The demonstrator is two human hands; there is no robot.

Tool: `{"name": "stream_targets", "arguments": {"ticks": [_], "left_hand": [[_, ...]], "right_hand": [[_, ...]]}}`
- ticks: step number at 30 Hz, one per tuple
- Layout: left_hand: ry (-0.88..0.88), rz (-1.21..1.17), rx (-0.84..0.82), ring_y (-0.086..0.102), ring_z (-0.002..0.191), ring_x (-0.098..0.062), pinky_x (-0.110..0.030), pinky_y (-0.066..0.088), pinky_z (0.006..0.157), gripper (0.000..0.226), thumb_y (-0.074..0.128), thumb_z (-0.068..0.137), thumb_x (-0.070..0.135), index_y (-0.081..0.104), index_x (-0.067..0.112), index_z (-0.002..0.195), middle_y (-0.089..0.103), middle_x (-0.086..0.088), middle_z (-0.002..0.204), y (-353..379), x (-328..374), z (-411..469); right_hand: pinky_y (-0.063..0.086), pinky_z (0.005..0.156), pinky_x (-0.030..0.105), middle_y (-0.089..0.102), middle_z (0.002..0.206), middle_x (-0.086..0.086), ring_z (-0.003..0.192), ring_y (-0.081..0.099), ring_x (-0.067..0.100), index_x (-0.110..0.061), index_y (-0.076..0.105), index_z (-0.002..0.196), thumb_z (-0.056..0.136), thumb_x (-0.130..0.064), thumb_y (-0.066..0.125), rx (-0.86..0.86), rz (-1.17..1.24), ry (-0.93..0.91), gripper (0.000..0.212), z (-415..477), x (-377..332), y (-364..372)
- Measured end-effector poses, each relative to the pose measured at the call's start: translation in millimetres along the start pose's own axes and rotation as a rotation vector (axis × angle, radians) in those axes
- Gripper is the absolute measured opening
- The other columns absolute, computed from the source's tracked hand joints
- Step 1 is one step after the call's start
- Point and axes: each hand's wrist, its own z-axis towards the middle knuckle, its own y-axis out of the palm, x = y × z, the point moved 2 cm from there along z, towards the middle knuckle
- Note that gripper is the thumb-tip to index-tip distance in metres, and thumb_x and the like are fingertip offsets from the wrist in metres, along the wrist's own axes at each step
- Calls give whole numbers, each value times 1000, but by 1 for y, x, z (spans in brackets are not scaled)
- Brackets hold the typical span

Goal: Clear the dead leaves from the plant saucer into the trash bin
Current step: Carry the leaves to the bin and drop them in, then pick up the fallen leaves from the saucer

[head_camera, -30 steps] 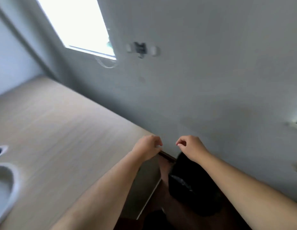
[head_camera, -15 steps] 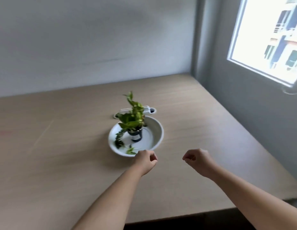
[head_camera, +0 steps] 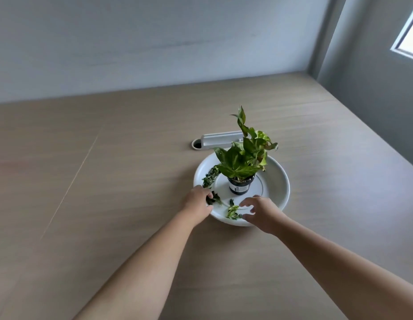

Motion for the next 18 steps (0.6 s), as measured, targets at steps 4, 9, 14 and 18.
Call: {"name": "stream_targets", "arguments": {"ticks": [4,9,14,18], "left_hand": [[24,117,-73,53,115,-27,-37,43,96,44,64,81,33,54,23,122,51,-4,126,12,-2,27],[61,247,-121,51,118,-25,-44,28,98,46,62,79,36,52,33,124,50,-2,129,24,0,47],[58,311,-98,58,101,-23,-46,26,95,27,62,81,31,59,34,107,56,1,112,27,3,55],[79,227,-15,58,95,-23,-38,24,91,16,63,83,20,64,29,96,61,4,104,33,0,58]], "right_hand": [[51,88,34,55,123,7,100,61,25,-20,59,120,79,-26,70,-21,-54,4,43,23,-9,16],[51,85,35,51,127,6,109,56,27,-23,56,123,73,-30,74,34,-142,1,54,42,-13,33],[49,83,33,55,115,11,103,56,30,-15,68,108,75,-13,72,-8,-188,-80,33,51,-12,38],[49,81,31,60,110,12,101,58,30,-10,73,95,76,1,61,-23,-192,-150,25,55,-8,41]]}}
